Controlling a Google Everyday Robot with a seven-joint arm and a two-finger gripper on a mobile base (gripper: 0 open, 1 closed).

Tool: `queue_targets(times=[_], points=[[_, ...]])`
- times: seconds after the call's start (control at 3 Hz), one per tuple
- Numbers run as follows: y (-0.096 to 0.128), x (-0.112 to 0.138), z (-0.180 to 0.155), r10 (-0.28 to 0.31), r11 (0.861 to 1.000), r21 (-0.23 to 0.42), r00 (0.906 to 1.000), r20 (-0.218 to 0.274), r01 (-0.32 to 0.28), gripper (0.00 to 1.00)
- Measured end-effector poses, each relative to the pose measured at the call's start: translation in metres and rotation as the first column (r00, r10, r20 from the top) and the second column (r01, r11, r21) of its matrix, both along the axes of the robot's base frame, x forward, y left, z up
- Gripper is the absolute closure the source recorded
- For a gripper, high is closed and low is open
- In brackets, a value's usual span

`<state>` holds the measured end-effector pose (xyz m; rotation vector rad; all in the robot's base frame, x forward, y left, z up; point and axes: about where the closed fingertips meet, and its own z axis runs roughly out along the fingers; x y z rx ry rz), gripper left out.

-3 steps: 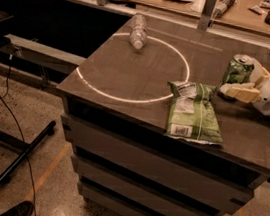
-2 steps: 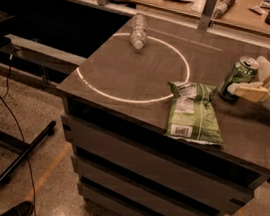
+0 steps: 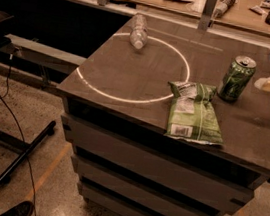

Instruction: Place green can upright

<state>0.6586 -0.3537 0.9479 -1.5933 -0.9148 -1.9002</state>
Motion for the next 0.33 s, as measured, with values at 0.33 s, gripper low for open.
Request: queue_targets(times=[0.33], points=[[0.0,0.0,0.0,0.0,1.0,0.0,1.0,0.0,0.0,0.0]])
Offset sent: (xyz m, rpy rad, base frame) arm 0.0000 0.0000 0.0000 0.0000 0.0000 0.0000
